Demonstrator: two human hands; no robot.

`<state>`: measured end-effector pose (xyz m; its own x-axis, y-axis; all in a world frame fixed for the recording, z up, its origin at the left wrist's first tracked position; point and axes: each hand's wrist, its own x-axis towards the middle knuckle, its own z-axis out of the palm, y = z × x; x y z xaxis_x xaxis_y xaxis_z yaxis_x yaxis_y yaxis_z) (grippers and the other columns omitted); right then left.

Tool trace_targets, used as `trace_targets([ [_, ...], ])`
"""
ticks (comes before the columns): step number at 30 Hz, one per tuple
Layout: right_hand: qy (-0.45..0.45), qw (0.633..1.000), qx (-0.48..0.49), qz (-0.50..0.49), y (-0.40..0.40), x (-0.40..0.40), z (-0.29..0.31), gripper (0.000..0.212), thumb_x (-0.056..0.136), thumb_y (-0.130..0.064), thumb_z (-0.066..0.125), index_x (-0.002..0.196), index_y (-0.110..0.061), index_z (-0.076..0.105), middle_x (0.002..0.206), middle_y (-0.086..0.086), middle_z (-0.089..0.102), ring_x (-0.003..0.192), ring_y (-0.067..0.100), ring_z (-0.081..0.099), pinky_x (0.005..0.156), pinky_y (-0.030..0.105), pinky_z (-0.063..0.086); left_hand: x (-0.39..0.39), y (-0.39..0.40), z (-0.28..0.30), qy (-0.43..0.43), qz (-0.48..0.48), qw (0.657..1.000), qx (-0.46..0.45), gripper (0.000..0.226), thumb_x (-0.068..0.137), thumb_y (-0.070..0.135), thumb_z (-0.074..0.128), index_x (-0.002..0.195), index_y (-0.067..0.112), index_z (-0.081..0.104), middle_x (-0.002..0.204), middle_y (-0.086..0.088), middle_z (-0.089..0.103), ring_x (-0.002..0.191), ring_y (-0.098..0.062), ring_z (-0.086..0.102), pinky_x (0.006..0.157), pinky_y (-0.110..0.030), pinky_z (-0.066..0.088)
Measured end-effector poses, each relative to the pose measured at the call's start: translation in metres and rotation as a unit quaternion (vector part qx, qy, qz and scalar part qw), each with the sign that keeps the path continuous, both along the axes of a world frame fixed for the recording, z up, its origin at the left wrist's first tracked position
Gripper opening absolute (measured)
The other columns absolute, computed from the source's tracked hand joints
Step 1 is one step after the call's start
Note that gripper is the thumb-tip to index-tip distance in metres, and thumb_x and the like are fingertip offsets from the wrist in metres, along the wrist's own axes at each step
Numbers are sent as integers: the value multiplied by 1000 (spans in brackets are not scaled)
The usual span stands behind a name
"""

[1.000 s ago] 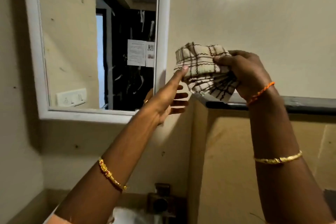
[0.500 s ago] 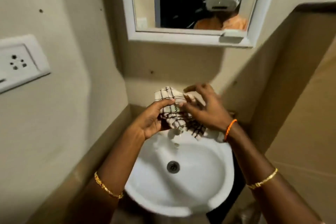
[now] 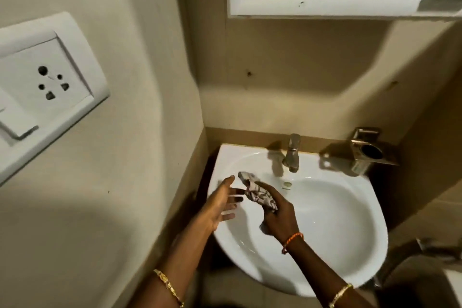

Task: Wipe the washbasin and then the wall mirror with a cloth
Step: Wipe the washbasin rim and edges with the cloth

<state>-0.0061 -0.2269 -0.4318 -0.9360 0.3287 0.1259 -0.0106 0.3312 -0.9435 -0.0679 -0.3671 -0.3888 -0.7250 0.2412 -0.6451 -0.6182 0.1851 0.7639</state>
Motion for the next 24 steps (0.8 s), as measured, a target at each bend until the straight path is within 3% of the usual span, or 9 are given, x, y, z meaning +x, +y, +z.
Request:
trace_targets([
  [3, 12, 997, 60, -39, 8, -34, -7, 68, 63, 7, 42, 128, -8, 55, 131, 14, 55, 125, 30, 51, 102, 26, 40, -20, -11, -28, 129, 57, 984, -111, 26, 81, 33, 58, 97, 14, 63, 98, -6, 62, 91, -23, 57, 72, -29, 43],
  [6, 57, 971, 224, -59, 27, -81, -9, 76, 58, 22, 47, 129, -6, 55, 140, 25, 43, 132, 39, 38, 109, 41, 34, -36, -19, -50, 163, 58, 960, -219, 51, 84, 23, 60, 132, 8, 48, 131, -11, 55, 117, -29, 56, 96, -33, 46],
  [8, 65, 935, 340, -75, 39, -115, -21, 62, 69, 17, 43, 125, -4, 59, 135, 31, 46, 130, 45, 36, 107, 49, 32, -49, -21, -64, 173, 14, 945, -277, 66, 84, 26, 61, 143, 8, 35, 143, -13, 46, 129, -32, 47, 106, -40, 41],
  [11, -37, 897, 437, -54, 47, -147, -50, 48, 85, 3, 31, 125, -4, 59, 136, 32, 45, 127, 49, 40, 103, 56, 39, -67, -22, -80, 165, -40, 936, -309, 65, 85, 27, 60, 143, 10, 37, 144, -14, 46, 130, -33, 46, 106, -41, 41],
  [14, -194, 880, 430, -58, 46, -157, -73, 53, 96, -3, 36, 148, -10, 25, 155, 24, 15, 144, 40, 13, 111, 51, 31, -73, -28, -88, 180, -101, 911, -357, 57, 86, 21, 58, 140, 15, 43, 140, -9, 52, 125, -30, 51, 102, -34, 44],
  [15, -211, 879, 422, -67, 46, -159, -79, 57, 96, -4, 38, 150, -13, 18, 156, 23, 9, 145, 38, 8, 111, 50, 28, -73, -30, -89, 185, -112, 904, -368, 58, 86, 18, 58, 142, 16, 42, 140, -9, 51, 125, -30, 51, 102, -33, 44],
  [17, -233, 878, 412, -75, 43, -162, -78, 60, 97, -6, 39, 150, -17, 15, 157, 21, 6, 145, 36, 7, 111, 49, 26, -76, -35, -90, 190, -111, 906, -361, 61, 86, 15, 62, 142, 15, 40, 141, -10, 50, 126, -31, 50, 103, -35, 44],
  [20, -255, 877, 402, -66, 24, -174, -76, 60, 97, -14, 40, 151, -21, 14, 157, 23, 6, 145, 39, 4, 114, 51, 15, -85, -41, -87, 149, -72, 947, -274, 66, 77, 4, 72, 137, 7, 46, 135, -15, 56, 119, -32, 57, 95, -44, 51],
  [24, -142, 883, 440, 77, -33, -173, -79, 65, 95, -5, 40, 151, -24, 12, 157, 21, 4, 145, 41, -1, 116, 50, 2, -91, -46, -78, 54, -12, 981, -184, 68, 73, -2, 74, 135, 13, 50, 130, -13, 59, 115, -34, 57, 79, -39, 50],
])
